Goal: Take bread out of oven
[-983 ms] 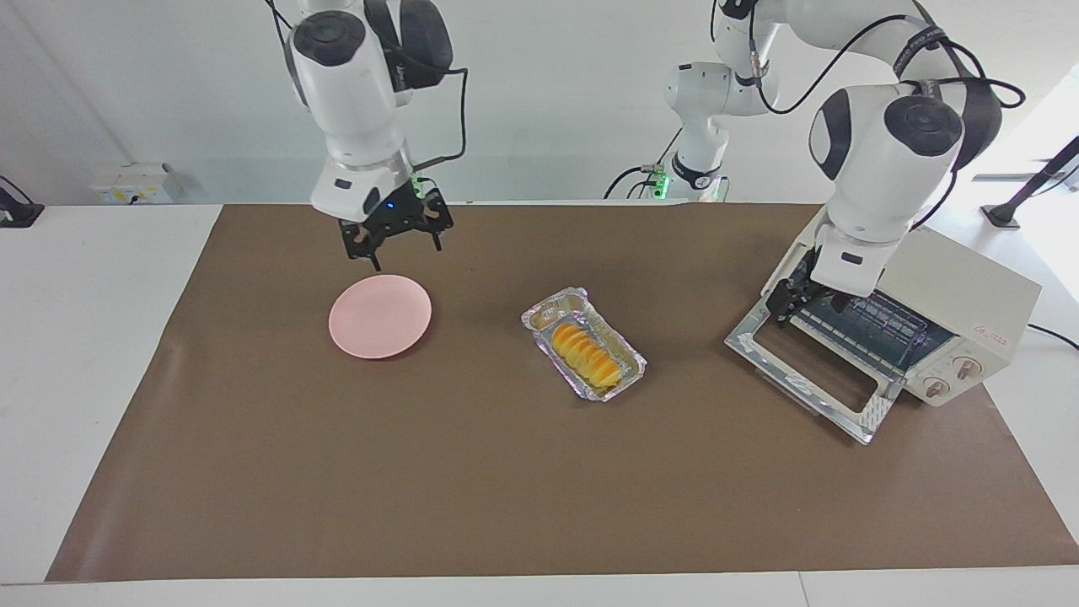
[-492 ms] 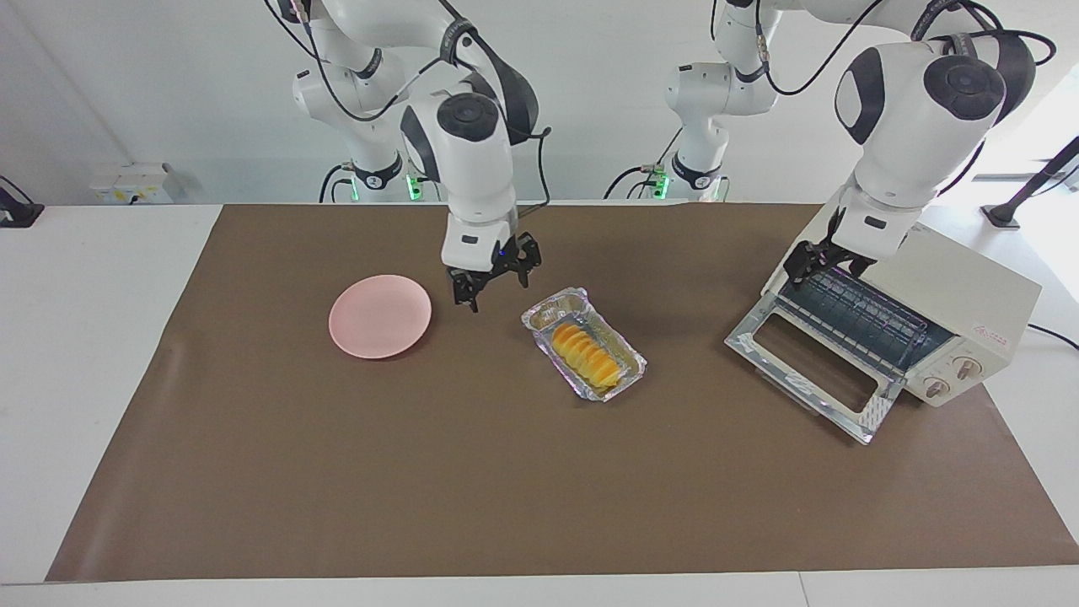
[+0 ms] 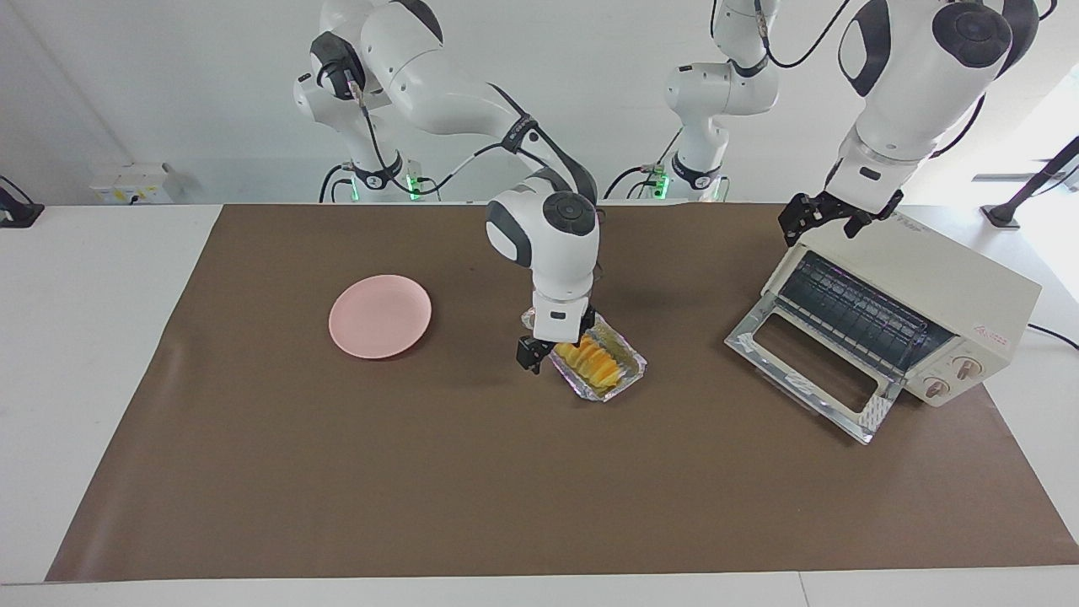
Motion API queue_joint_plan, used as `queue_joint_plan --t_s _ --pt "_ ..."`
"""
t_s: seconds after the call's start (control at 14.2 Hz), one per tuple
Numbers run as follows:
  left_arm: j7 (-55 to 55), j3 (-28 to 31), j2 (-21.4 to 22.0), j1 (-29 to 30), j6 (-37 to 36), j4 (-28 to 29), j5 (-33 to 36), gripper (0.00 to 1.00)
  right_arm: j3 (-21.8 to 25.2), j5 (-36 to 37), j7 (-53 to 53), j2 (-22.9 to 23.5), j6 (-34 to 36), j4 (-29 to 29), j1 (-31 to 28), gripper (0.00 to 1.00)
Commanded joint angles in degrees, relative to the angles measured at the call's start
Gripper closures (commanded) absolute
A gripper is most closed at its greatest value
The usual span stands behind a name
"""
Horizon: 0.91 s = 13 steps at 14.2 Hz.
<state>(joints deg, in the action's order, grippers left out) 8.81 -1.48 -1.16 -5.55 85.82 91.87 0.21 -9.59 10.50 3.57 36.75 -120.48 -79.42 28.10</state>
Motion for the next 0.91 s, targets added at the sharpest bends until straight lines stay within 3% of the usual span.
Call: queue_joint_plan --t_s 0.0,0.42,0.49,0.56,0.63,0.7,0.84 --pt "-0.80 -1.42 3.18 1.07 0.22 3.92 -1.09 0.00 -0.08 0.31 -2.51 1.82 -1.86 0.23 -0.50 0.01" --pt "-1.33 -4.32 3.10 2.48 -1.00 2.09 -0.91 0.00 -0.16 -0.91 -8.93 3.50 -0.55 0.23 -0.76 0.05" --pt "-3.25 -4.23 3.10 2.74 -1.53 1.82 -0.65 0.00 -0.16 -2.05 -8.93 3.50 -0.64 0.23 -0.94 0.16" --pt "-5.88 -4.58 3.10 3.87 -1.54 1.99 -0.39 0.00 -0.16 -3.55 -8.93 3.59 -0.72 0.32 -1.29 0.42" --pt "-5.82 -5.02 3.18 4.14 -0.84 2.17 -0.47 0.00 -0.08 -5.39 -8.93 3.59 -0.64 0.40 -1.64 0.81" --pt "-4.69 -5.02 3.18 4.15 -0.49 2.00 -0.56 0.00 -0.08 -5.84 -8.93 3.59 -0.64 0.41 -2.08 1.00" --pt "-4.59 -4.94 3.18 4.58 -0.57 2.08 -0.56 0.00 -0.08 -5.93 -8.93 3.59 -0.73 0.41 -1.91 1.00"
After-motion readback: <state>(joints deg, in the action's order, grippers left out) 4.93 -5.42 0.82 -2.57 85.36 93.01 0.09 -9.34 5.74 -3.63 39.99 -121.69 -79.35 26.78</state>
